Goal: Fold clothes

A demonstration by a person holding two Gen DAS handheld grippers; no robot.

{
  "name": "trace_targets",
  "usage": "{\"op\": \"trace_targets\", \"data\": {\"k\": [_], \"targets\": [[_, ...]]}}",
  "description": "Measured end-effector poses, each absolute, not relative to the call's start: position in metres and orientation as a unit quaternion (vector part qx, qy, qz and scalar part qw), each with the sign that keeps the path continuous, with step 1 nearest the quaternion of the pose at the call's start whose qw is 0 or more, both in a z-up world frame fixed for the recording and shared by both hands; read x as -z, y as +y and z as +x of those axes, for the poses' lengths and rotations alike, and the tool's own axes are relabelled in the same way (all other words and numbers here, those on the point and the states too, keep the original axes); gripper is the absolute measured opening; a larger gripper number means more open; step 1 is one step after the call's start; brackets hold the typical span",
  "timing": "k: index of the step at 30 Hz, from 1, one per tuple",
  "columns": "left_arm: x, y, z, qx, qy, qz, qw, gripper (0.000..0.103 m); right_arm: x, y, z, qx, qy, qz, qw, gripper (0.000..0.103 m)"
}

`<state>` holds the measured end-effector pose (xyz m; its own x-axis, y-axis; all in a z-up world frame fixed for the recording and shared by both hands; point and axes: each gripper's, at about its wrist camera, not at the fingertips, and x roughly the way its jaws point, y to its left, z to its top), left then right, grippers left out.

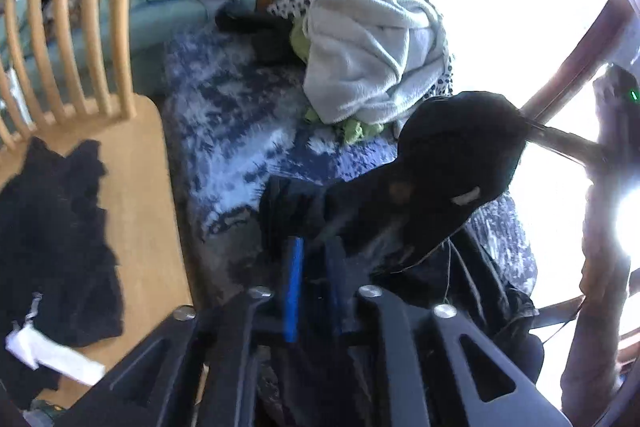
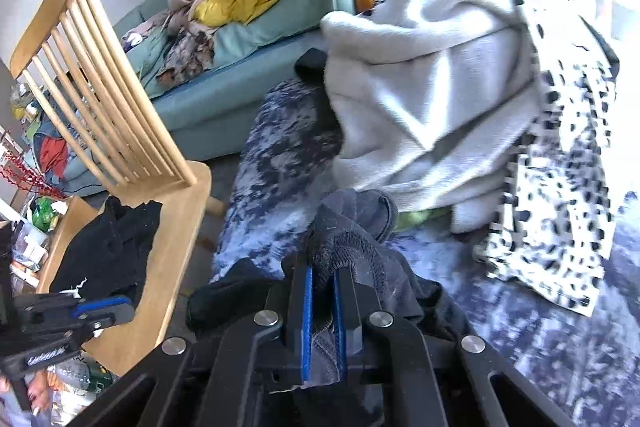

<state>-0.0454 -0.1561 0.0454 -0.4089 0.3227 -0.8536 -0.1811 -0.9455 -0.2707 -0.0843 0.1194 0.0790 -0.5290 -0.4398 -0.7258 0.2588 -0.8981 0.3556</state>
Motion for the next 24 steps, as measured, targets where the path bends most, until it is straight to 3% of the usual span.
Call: {"op": "trace_targets", "data": {"k": [1, 3, 13, 14, 15, 16, 17, 20, 24], "targets": [[-0.041, -0.154, -0.049, -0.83, -0.076, -0.527, 0.163, 0.054, -0.078, 0.124, -0.082, 0.869, -0.105, 0.441, 0.198, 0.007], [-0.032, -0.149, -0.056, -0.823, -0.092, -0.532, 0.177, 0.063, -0.075, 0.132, -0.079, 0.869, -0.114, 0.442, 0.192, 0.007], [0.009, -0.115, -0.073, -0.803, -0.044, -0.565, 0.186, 0.064, -0.062, 0.152, -0.076, 0.862, -0.154, 0.441, 0.194, 0.007], [0.011, -0.113, -0.072, -0.8, -0.041, -0.568, 0.188, 0.062, -0.062, 0.152, -0.076, 0.862, -0.158, 0.441, 0.195, 0.007], [0.015, -0.112, -0.072, -0.797, -0.036, -0.574, 0.186, 0.042, -0.061, 0.152, -0.077, 0.861, -0.162, 0.44, 0.195, 0.007], [0.019, -0.111, -0.072, -0.788, -0.033, -0.587, 0.18, 0.011, -0.061, 0.153, -0.077, 0.861, -0.167, 0.439, 0.195, 0.007], [0.024, -0.112, -0.073, -0.778, -0.037, -0.603, 0.174, 0.006, -0.062, 0.155, -0.077, 0.861, -0.173, 0.437, 0.194, 0.007], [0.027, -0.117, -0.073, -0.767, -0.06, -0.614, 0.175, 0.006, -0.068, 0.161, -0.074, 0.862, -0.197, 0.423, 0.198, 0.007], [-0.01, -0.129, -0.066, -0.785, -0.108, -0.576, 0.2, 0.005, -0.088, 0.172, -0.065, 0.869, -0.225, 0.395, 0.196, 0.007]]}}
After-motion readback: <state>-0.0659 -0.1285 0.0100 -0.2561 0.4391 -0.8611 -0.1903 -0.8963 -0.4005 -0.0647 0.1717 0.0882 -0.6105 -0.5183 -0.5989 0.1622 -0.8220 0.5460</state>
